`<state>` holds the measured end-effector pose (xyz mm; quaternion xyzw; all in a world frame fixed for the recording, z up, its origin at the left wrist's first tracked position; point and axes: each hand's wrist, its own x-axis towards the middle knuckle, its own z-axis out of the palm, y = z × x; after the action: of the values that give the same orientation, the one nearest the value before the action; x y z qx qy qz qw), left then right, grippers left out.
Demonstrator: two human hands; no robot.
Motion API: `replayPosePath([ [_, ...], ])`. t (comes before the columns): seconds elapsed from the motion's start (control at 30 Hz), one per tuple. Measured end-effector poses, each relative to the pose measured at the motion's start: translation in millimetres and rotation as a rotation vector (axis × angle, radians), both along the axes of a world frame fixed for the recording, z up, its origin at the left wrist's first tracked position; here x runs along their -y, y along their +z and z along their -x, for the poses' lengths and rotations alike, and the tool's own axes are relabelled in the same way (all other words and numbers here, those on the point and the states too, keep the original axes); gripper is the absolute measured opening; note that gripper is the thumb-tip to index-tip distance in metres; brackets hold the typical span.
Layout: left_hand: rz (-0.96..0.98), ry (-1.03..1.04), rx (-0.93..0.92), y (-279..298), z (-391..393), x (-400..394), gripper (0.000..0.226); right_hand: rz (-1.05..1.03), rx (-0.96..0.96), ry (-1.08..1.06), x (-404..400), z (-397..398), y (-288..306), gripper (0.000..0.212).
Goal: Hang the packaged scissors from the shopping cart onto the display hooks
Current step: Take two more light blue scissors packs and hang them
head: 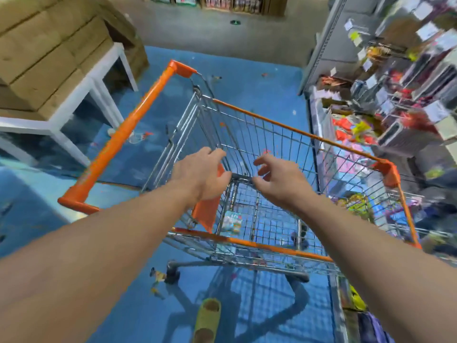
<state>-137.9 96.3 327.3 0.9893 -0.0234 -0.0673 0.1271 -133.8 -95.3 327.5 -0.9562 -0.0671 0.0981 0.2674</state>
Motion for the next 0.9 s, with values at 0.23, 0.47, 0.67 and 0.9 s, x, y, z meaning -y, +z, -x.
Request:
replayPosePath([
  [0.23, 0.06, -0.119, -0.05, -82.1, -61.8, -5.7, 0.043, -0.03, -0.056, -0.088, -20.8, -52.6, -78.3, 0.035],
  [0.47, 0.111, -0.191, -0.114, -174.1, -95.7, 15.4, 0.043, -0.017, -0.194, -0.164, -17.8, -75.7, -178.3, 0.039],
  [0.67, 0.051, -0.209, -0.226, -248.3, -111.8, 33.0, 0.046, 0.012, -0.433, -0.241, -7.6, -88.8, -264.9, 0.041],
  [0.9, 0.139, -0.139, -0.29, -325.0, -116.0, 46.4, 0.05, 0.14, -0.752, -0.292, -21.2, -82.2, -363.1, 0.022],
])
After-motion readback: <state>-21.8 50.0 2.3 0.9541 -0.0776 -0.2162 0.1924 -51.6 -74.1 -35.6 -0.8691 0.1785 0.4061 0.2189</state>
